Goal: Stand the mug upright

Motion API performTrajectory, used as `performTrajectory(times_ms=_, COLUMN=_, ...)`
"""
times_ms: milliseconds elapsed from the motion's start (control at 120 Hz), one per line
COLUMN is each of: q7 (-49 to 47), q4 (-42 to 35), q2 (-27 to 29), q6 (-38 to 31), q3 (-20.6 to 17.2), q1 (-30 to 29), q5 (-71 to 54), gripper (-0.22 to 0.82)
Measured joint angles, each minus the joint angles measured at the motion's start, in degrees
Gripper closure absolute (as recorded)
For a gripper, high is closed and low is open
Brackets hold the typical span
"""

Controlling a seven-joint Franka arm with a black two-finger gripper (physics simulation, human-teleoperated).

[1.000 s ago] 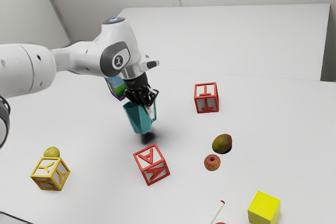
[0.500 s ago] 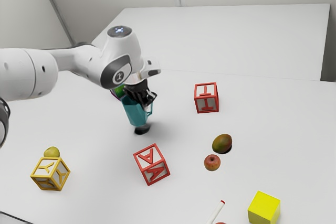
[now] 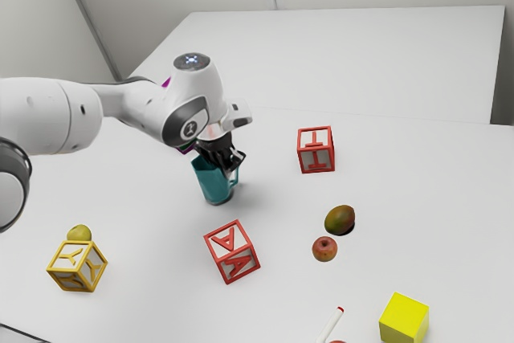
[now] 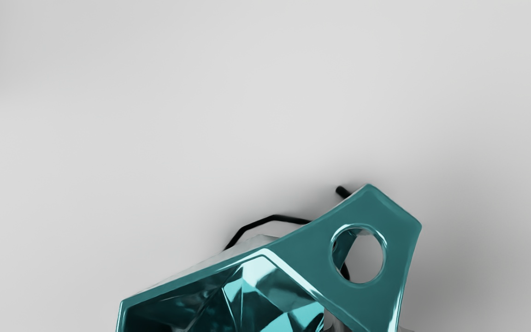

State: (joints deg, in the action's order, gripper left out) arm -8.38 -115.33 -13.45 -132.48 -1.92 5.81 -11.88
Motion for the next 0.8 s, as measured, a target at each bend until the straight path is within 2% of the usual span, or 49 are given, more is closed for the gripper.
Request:
performTrajectory(times_ms=50, q7=-0.1, q4=0.0, q2=-0.1, q6=0.0, q3=0.0, q1=0.0, q5=0.1, gripper=0.76)
performTrajectory(times_ms=225, q7=0.3, q4=0.0, q2=0.6, q6=0.4, q3=0.0, q1=0.0, q5=1.0, gripper=0.38)
performTrajectory(times_ms=358, q7=0.7, q4=0.0, q2=2.4, q6=0.7, q3=0.0, q1=0.0, q5=1.2, gripper=0.20)
performTrajectory(times_ms=567, q7=1.1, q4=1.4, q2=6.1, q6=1.3, q3=0.0, q1=0.0, q5=1.4, gripper=0.08)
performTrajectory(times_ms=800, q7=1.5, q4=6.6, q2=11.2, q6=10.3, q3=0.0, q1=0.5, q5=1.4, gripper=0.03)
